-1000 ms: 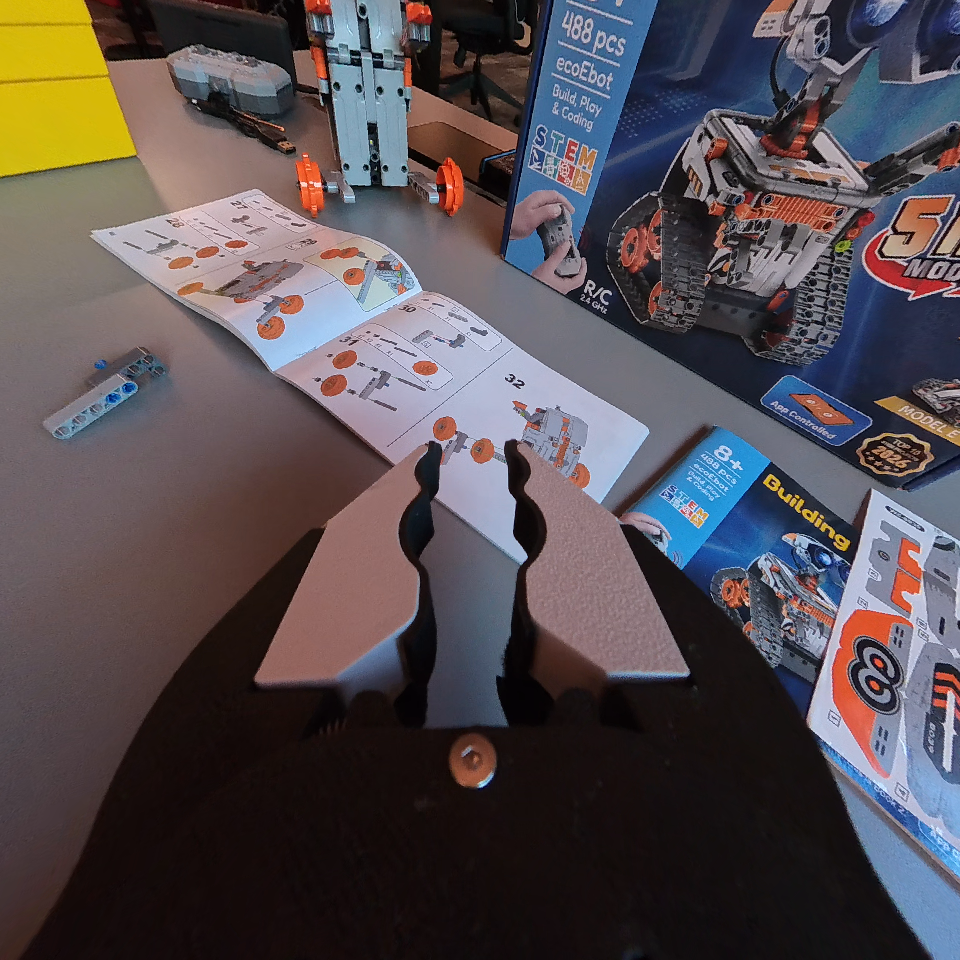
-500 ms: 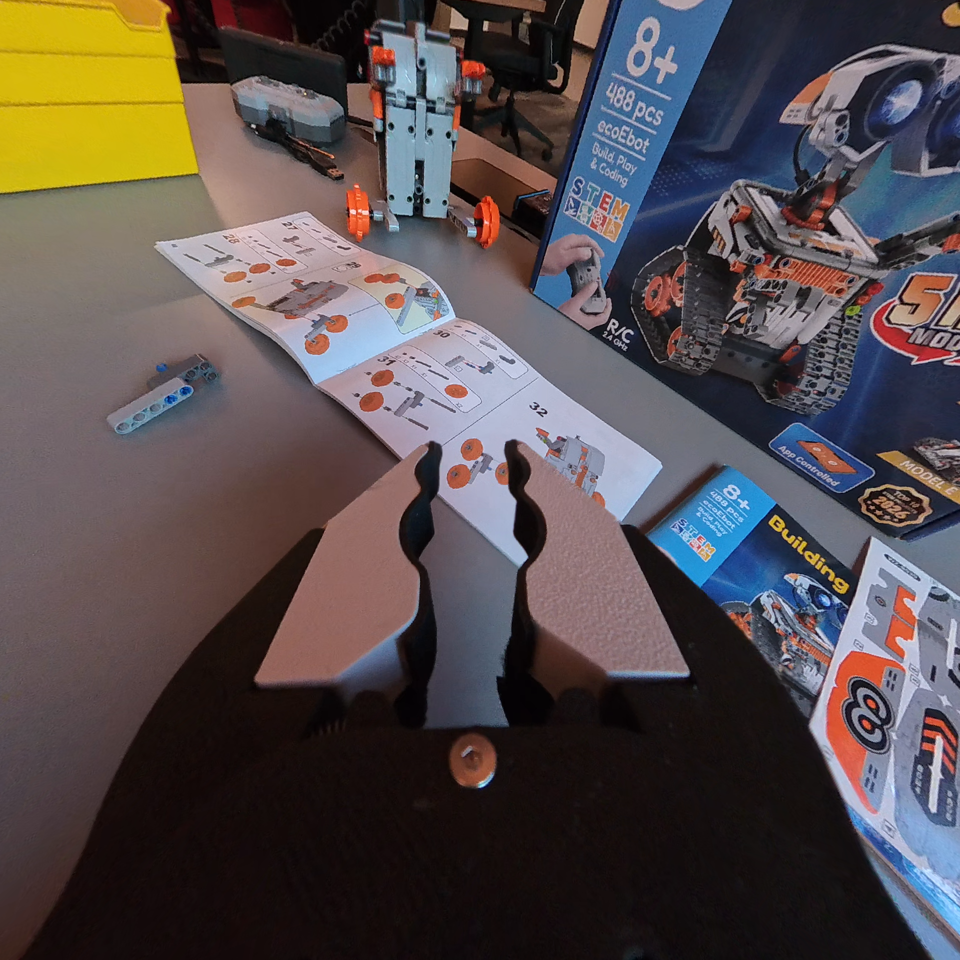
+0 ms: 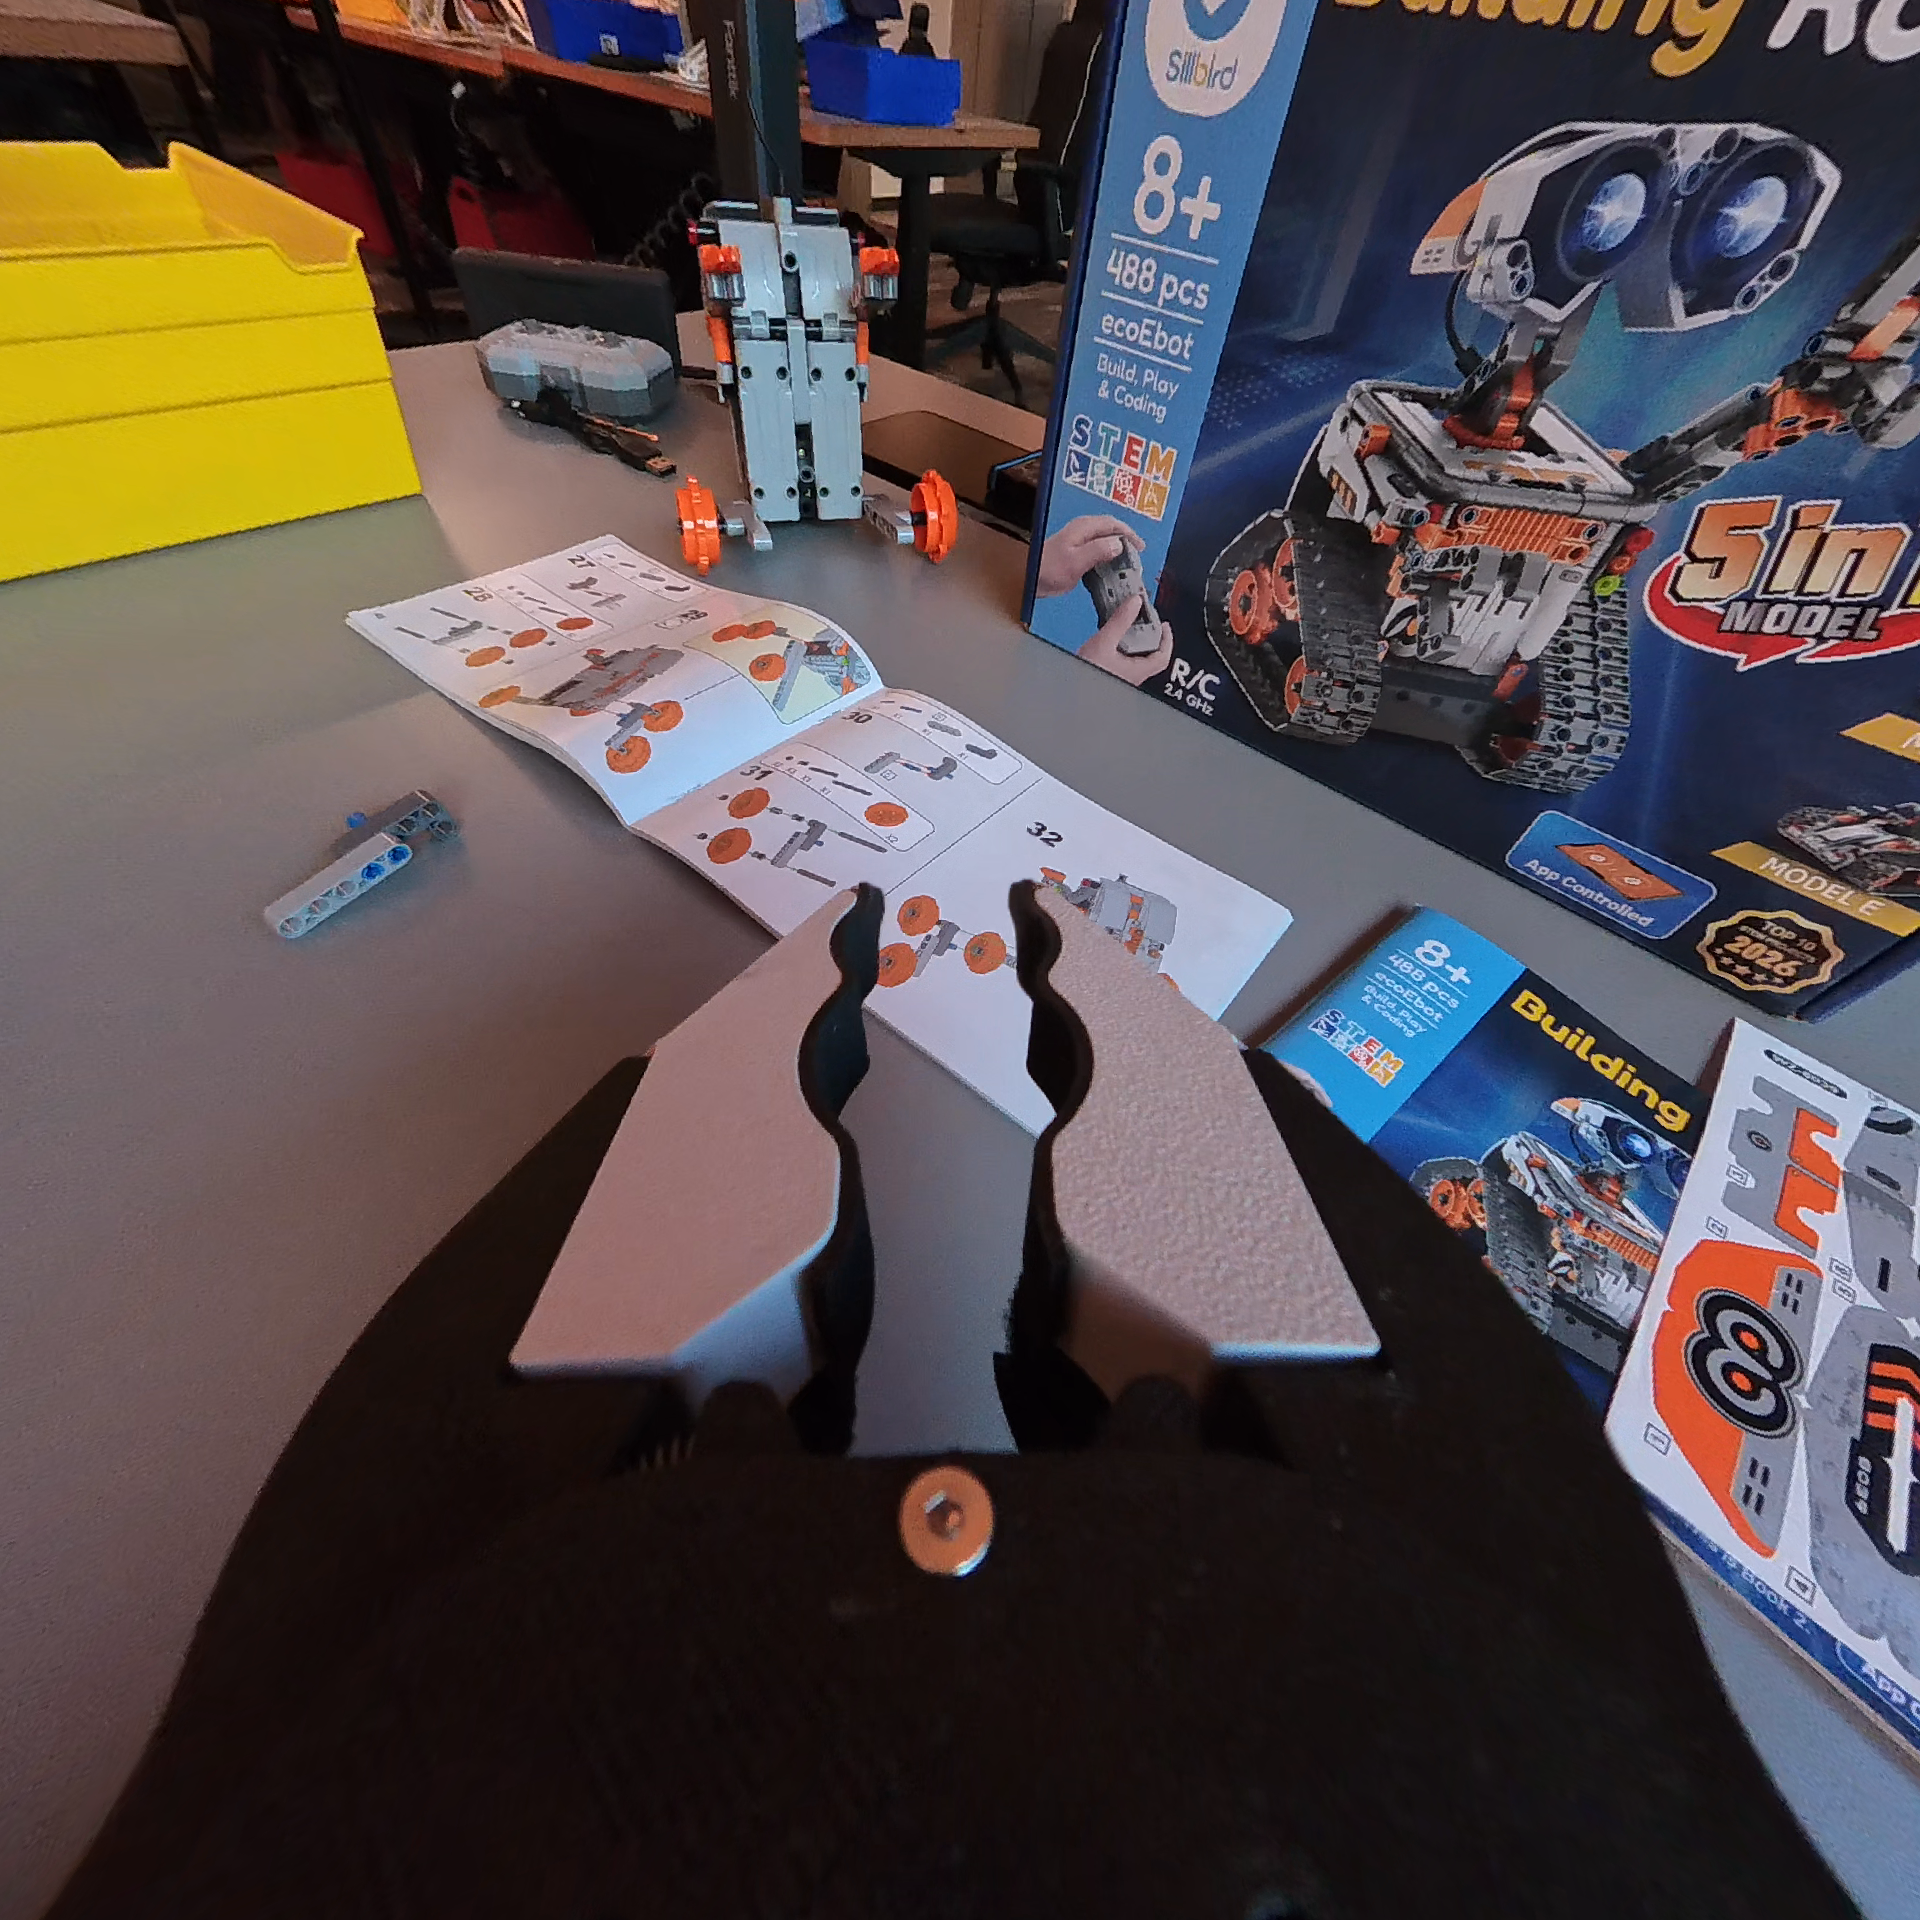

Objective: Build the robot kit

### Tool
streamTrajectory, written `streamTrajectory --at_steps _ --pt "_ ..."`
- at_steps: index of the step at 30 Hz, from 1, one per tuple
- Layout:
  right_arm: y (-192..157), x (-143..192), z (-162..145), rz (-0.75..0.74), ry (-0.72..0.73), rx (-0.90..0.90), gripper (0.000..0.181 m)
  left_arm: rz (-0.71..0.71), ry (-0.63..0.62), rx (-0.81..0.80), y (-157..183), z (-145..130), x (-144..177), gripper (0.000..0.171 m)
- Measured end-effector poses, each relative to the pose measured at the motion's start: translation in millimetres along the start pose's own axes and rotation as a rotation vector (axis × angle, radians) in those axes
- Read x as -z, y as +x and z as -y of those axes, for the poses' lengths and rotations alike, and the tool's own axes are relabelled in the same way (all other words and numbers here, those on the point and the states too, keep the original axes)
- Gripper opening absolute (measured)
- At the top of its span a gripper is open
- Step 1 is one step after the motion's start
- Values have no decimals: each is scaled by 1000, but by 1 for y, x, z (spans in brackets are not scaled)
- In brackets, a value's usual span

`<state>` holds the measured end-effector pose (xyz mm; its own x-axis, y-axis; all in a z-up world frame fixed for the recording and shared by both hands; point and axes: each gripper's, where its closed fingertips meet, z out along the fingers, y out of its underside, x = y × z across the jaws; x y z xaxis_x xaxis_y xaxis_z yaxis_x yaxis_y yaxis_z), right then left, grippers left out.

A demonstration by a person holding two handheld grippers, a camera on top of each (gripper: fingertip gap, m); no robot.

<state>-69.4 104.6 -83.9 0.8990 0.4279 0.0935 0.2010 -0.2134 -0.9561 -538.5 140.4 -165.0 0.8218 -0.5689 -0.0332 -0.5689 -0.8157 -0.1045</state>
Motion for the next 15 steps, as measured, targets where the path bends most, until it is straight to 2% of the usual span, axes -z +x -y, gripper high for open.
streamTrajectory --at_steps 5,7,15 --pt "-5 -1 0 25 -12 -2 25 -83 13 129 -1 0 1 6" --pt "-9 2 7 33 17 1 25 -117 18 135 -3 0 0 0" --pt "-19 10 23 53 100 24 24 -300 99 211 -7 2 3 1"
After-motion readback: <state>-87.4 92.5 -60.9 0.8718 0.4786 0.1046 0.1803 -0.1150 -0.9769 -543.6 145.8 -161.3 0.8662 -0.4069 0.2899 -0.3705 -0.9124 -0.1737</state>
